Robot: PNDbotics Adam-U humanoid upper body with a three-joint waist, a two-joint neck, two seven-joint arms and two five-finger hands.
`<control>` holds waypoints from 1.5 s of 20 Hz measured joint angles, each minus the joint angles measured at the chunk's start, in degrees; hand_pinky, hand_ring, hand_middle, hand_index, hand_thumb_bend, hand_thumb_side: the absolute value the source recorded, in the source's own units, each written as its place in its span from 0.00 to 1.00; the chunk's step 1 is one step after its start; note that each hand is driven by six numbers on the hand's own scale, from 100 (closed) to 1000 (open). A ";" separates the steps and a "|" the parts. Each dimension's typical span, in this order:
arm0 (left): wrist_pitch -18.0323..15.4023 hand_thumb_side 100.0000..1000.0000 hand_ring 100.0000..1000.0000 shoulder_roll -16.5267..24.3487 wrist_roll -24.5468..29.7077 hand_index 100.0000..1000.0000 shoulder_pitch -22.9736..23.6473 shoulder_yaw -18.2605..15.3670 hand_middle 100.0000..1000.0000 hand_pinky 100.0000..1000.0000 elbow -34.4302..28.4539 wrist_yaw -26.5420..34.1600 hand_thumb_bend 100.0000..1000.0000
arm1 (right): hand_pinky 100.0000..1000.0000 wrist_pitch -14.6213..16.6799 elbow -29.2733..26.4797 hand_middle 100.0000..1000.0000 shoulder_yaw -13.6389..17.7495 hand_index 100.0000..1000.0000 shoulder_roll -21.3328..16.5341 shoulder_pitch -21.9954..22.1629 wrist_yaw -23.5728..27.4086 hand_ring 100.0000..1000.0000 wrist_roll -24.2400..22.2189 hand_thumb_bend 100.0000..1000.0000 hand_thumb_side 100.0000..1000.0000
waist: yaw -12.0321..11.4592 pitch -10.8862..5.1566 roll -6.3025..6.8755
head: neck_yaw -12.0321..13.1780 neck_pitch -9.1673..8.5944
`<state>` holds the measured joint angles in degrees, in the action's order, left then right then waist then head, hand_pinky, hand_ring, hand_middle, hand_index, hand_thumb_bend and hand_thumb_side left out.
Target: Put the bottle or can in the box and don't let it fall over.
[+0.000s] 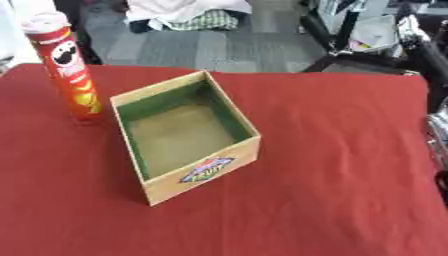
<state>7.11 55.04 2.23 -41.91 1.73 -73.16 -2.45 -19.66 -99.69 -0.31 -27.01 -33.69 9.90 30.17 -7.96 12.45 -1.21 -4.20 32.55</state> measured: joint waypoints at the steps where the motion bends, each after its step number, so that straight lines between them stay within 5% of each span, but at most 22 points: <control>1: -0.12 0.29 0.79 -0.30 0.68 0.77 -0.96 0.32 0.80 0.87 0.67 -0.35 1.00 | 0.49 -0.01 0.01 0.75 -0.10 0.70 0.00 0.00 0.00 0.70 -0.01 0.19 0.46 | -0.03 0.00 0.01 | 0.00 -0.01; 13: -1.38 0.32 0.80 -5.17 4.89 0.77 -10.04 2.20 0.81 0.87 10.05 -6.05 1.00 | 0.49 -0.05 0.30 0.74 -0.48 0.70 0.00 -0.13 0.26 0.70 -0.05 0.20 0.46 | 0.31 0.60 0.73 | 1.02 -0.10; 30: -2.20 0.33 0.80 -9.69 8.98 0.77 -15.35 3.24 0.82 0.87 14.96 -11.22 1.00 | 0.49 -0.21 0.31 0.75 -0.93 0.70 -0.07 -1.07 0.39 0.70 -0.50 0.20 0.46 | 1.91 1.78 1.15 | 2.65 -2.02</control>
<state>4.91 45.35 11.21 -57.26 4.97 -58.20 -13.67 -19.88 -99.39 -1.24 -27.08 -34.76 10.29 29.67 -6.05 14.23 -0.06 -1.55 30.53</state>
